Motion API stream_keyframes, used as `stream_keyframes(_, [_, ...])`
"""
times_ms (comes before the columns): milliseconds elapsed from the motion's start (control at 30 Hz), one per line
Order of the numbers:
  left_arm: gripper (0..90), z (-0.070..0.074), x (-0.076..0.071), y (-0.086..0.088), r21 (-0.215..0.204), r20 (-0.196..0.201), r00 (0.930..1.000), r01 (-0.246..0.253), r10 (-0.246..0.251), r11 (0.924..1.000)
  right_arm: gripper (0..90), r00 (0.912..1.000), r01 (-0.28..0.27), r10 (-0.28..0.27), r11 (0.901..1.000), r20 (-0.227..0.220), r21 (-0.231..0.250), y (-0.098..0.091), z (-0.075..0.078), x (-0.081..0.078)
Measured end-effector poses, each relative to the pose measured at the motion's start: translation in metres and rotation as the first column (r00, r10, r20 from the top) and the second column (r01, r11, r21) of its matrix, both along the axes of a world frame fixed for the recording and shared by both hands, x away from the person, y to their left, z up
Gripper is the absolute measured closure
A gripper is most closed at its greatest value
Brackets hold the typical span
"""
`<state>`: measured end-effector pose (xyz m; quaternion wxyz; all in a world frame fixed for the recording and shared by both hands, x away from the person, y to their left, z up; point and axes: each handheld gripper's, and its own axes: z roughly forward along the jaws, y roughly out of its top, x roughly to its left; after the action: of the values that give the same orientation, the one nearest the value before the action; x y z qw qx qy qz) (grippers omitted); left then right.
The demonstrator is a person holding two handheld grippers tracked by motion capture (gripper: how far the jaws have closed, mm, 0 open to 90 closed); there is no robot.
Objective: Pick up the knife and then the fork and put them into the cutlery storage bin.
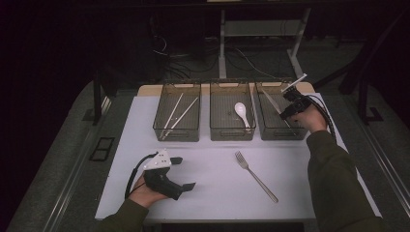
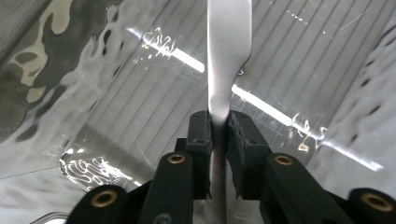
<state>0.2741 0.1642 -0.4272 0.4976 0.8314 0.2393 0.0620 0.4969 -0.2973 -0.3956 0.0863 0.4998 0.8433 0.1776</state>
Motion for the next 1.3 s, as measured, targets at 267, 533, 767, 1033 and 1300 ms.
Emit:
stream_keyframes(267, [0.0, 0.000, 0.000, 0.000, 0.002, 0.000, 1.0000, 0.000, 0.000, 1.0000, 60.0, 0.9974, 0.030, -0.034, 0.9967, 0.064, 0.076, -0.006, 0.011, -0.002])
stream_keyframes(533, [0.0, 0.000, 0.000, -0.001, 0.006, -0.001, 1.0000, -0.002, 0.002, 1.0000, 44.4, 0.9883, 0.025, -0.052, 0.9836, 0.144, 0.179, -0.010, 0.028, -0.014])
stream_keyframes(767, [0.0, 0.000, 0.000, -0.001, 0.006, -0.002, 1.0000, -0.002, 0.002, 1.0000, 39.5, 0.9795, -0.015, -0.033, 0.9722, 0.199, 0.234, -0.010, 0.041, -0.035])
stream_keyframes(1033, [0.0, -0.001, 0.000, -0.001, 0.005, -0.005, 1.0000, -0.005, 0.005, 1.0000, 39.4, 0.9657, -0.076, -0.006, 0.9498, 0.259, 0.304, -0.010, 0.054, -0.064])
stream_keyframes(1300, [0.0, -0.001, 0.001, 0.000, 0.000, -0.005, 1.0000, -0.008, 0.008, 1.0000, 42.4, 0.9563, -0.141, 0.049, 0.9403, 0.288, 0.310, -0.005, 0.053, -0.099])
